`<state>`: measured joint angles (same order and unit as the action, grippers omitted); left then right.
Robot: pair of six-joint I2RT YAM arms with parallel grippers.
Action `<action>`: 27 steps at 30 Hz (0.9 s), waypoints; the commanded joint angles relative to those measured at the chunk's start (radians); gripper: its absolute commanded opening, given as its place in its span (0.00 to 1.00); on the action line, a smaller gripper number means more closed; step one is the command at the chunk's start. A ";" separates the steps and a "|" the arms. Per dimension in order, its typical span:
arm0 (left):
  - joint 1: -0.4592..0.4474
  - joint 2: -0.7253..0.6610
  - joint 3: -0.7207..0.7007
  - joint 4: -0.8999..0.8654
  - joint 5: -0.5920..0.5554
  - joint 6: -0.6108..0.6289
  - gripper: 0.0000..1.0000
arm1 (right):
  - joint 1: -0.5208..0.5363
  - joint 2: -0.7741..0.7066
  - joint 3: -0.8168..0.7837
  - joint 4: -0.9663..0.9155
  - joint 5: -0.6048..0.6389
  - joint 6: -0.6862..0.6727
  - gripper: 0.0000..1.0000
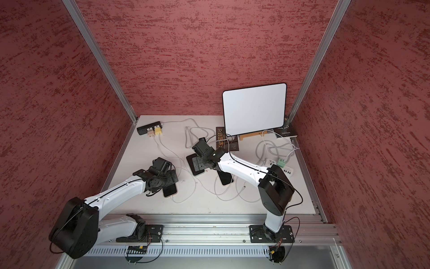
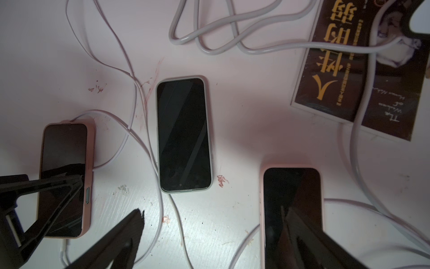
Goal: Unplug the charging cable from the phone
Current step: Pick up the phone at the center of the board.
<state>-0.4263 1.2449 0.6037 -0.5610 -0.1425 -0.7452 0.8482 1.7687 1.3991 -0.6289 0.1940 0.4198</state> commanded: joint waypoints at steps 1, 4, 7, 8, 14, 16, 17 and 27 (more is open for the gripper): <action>0.006 0.028 0.001 0.022 0.000 0.017 1.00 | -0.007 -0.027 -0.014 0.021 -0.016 0.016 0.99; 0.007 0.052 0.005 0.028 -0.007 0.020 1.00 | -0.006 -0.024 -0.016 0.024 -0.024 0.017 0.99; 0.008 0.064 0.010 0.034 -0.010 0.024 1.00 | -0.006 -0.022 -0.016 0.026 -0.025 0.019 0.99; 0.008 0.066 0.012 0.036 -0.011 0.027 1.00 | -0.006 -0.020 -0.016 0.027 -0.025 0.018 0.99; 0.016 0.080 0.019 0.040 -0.012 0.041 0.96 | -0.006 -0.016 -0.015 0.028 -0.025 0.019 0.99; 0.019 0.085 0.018 0.043 -0.009 0.044 0.94 | -0.006 -0.016 -0.015 0.029 -0.024 0.019 0.99; 0.022 0.086 0.016 0.044 -0.009 0.045 0.93 | -0.006 -0.015 -0.015 0.029 -0.024 0.019 0.99; 0.032 0.104 0.014 0.060 -0.009 0.055 0.87 | -0.006 -0.016 -0.015 0.031 -0.031 0.020 0.99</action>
<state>-0.4026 1.3334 0.6060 -0.5159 -0.1432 -0.7021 0.8482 1.7687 1.3930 -0.6174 0.1757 0.4301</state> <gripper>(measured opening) 0.871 0.988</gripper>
